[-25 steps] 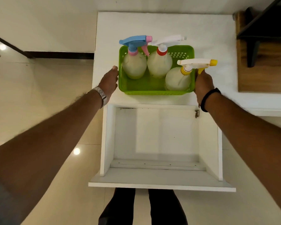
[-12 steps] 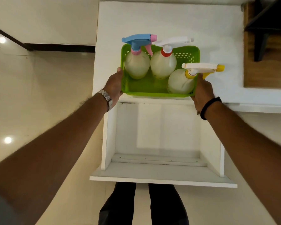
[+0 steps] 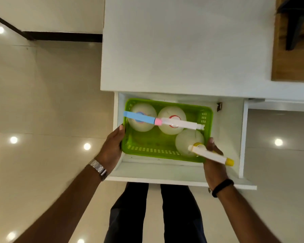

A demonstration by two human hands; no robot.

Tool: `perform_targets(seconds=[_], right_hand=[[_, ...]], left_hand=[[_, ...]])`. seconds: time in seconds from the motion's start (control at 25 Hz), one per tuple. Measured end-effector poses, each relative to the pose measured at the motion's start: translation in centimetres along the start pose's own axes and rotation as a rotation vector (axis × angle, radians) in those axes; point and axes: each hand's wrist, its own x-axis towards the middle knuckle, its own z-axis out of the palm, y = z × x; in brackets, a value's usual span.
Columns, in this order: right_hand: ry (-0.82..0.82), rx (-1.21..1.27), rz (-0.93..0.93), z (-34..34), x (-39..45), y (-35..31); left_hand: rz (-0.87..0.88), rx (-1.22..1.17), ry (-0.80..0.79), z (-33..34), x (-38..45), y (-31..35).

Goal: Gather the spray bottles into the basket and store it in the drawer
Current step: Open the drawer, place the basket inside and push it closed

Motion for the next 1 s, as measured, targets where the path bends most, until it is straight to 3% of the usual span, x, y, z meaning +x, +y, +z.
perform_targets(seconds=[0.2,0.4,0.56,0.72,1.0], right_hand=[[-0.217,0.243,0.106,-0.9,0.3,3.0],[-0.217,0.095,0.145,-0.5,6.4,7.7],[-0.146,-0.010,0.238,0.6,10.7,10.6],[-0.045,-0.062,0.315,1.1,13.2,13.7],[-0.056,-0.073,0.312,1.1,13.5,15.4]], left_hand=[[-0.174,0.067,0.069,-1.9,-1.2,-3.3],[-0.345,0.207,0.177,-2.2,2.0,-7.7],[-0.451,0.143,0.247,-2.3,5.5,-11.2],[-0.468,0.115,0.308,-3.1,8.8,-14.1],[-0.489,0.070,0.385,-4.1,10.5,-16.1]])
